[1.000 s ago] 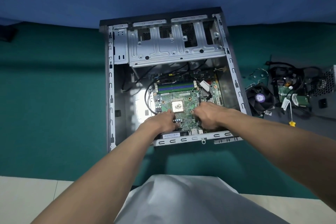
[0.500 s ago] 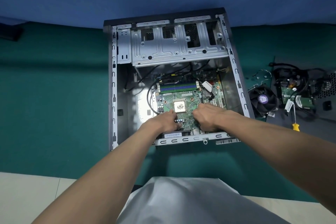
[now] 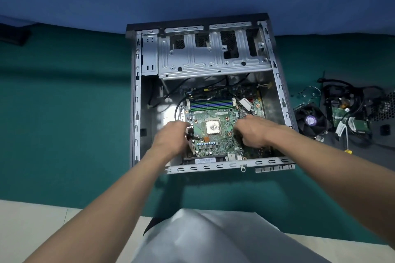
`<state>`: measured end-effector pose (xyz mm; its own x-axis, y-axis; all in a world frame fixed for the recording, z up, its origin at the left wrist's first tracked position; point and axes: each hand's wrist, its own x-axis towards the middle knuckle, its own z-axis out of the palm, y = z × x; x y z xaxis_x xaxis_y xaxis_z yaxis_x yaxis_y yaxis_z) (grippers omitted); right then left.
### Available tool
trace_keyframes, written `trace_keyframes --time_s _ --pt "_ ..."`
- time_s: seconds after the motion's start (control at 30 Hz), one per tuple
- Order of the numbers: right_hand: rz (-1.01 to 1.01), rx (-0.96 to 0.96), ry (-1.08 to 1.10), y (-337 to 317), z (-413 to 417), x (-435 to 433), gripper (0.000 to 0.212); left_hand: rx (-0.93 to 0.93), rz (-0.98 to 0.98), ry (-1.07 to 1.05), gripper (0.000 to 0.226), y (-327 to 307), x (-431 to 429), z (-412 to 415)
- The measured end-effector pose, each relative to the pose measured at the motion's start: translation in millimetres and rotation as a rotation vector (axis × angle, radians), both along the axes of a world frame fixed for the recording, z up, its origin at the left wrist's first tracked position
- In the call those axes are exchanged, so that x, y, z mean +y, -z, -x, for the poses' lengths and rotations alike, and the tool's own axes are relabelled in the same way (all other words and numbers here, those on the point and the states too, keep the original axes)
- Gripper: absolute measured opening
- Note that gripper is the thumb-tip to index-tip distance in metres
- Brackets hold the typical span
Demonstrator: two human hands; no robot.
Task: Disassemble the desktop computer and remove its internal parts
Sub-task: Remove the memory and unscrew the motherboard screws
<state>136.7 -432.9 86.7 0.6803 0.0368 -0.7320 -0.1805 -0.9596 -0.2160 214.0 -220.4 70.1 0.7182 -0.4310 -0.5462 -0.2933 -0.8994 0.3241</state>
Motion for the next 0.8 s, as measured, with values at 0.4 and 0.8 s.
trace_keyframes --time_s 0.4,0.8 --pt "-0.217 -0.149 0.177 29.5 -36.9 78.1 0.028 0.461 0.251 -0.620 0.027 14.4 7.1 -13.3" --pt "-0.018 -0.096 -0.038 29.6 -43.7 95.3 0.012 0.402 0.462 -0.788 0.031 15.4 4.8 -16.7"
